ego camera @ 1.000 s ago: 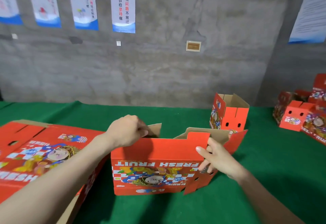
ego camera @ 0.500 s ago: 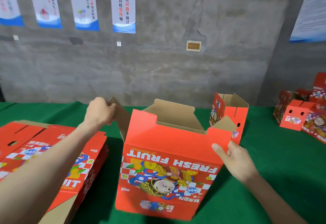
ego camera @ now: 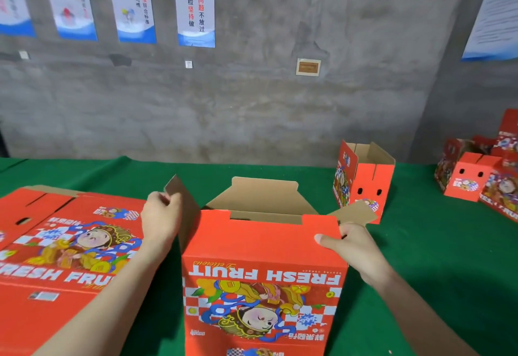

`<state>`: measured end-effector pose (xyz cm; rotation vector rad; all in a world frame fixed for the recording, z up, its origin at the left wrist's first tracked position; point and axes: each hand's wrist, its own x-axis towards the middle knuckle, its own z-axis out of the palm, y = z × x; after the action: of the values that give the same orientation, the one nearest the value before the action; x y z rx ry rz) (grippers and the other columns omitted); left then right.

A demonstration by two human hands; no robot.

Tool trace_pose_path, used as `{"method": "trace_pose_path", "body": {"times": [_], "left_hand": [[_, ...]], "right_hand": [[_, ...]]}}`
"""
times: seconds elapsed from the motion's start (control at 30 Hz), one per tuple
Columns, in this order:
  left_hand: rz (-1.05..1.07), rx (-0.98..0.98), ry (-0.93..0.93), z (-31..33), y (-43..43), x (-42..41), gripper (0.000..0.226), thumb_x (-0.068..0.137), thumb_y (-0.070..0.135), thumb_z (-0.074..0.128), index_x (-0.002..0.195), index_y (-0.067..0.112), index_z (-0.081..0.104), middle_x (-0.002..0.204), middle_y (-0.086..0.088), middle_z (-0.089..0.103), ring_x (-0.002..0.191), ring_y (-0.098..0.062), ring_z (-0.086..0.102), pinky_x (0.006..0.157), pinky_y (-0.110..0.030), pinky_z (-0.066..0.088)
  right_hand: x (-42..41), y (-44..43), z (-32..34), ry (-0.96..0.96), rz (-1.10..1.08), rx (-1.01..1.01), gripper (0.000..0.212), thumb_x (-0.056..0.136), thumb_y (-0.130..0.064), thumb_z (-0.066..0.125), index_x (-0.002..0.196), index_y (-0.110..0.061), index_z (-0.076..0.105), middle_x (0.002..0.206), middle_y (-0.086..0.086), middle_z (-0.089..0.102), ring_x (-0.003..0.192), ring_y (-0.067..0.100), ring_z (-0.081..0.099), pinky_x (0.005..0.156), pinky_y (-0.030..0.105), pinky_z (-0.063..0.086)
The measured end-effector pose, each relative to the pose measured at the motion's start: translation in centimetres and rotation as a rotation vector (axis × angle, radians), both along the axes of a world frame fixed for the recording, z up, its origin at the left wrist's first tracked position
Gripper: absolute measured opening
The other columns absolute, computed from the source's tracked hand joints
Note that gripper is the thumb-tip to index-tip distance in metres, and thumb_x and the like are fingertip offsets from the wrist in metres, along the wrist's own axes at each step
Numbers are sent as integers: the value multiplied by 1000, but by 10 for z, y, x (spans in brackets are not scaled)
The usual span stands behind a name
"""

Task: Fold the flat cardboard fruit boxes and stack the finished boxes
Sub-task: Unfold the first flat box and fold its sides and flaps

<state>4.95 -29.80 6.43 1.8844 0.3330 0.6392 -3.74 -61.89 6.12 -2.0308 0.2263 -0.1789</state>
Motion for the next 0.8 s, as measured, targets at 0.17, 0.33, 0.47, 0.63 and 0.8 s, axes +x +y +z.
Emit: {"method": "trace_pose_path", "body": {"times": [0.17, 0.33, 0.47, 0.63, 0.8], "left_hand": [[-492, -372, 204, -29, -4, -27, 87, 76, -9, 67, 148, 21, 28, 138, -11, 50, 109, -32, 60, 84, -44, 52], [-577, -118, 20, -26, -7, -31, 91, 71, -29, 50, 135, 35, 41, 135, 5, 46, 110, -10, 55, 75, -26, 54], [-564, 176, -102, -24, -10, -36, 73, 68, -30, 45, 120, 20, 60, 126, 2, 58, 124, -15, 50, 107, -30, 37], [-547, 255, -111, -23, -11, -37, 63, 74, -25, 49, 124, 12, 62, 126, 2, 61, 122, -14, 51, 107, -26, 34], [-667, 314, -39, -26, -4, -35, 42, 87, -3, 61, 122, 21, 63, 136, 10, 49, 128, -9, 43, 110, -32, 33]], "right_hand": [[5, 4, -3, -10, -97, -216, 64, 74, -17, 81, 130, -10, 52, 126, 2, 43, 112, 19, 52, 100, 38, 45], [3, 7, 0, -118, 25, -509, 70, 79, -16, 75, 141, -19, 43, 130, -4, 40, 109, 8, 44, 92, 20, 34], [5, 9, 7, -77, 102, -881, 66, 84, -23, 61, 144, -35, 37, 156, -10, 20, 136, 23, 21, 112, 36, 19], [21, 22, 33, 78, 319, -1205, 101, 75, -1, 53, 147, -53, 5, 158, -13, -19, 146, 36, -5, 117, 52, 10], [38, 29, 42, 243, 351, -1240, 106, 78, -7, 59, 149, -41, -12, 158, 1, -24, 138, 36, 28, 98, 41, 43]]}}
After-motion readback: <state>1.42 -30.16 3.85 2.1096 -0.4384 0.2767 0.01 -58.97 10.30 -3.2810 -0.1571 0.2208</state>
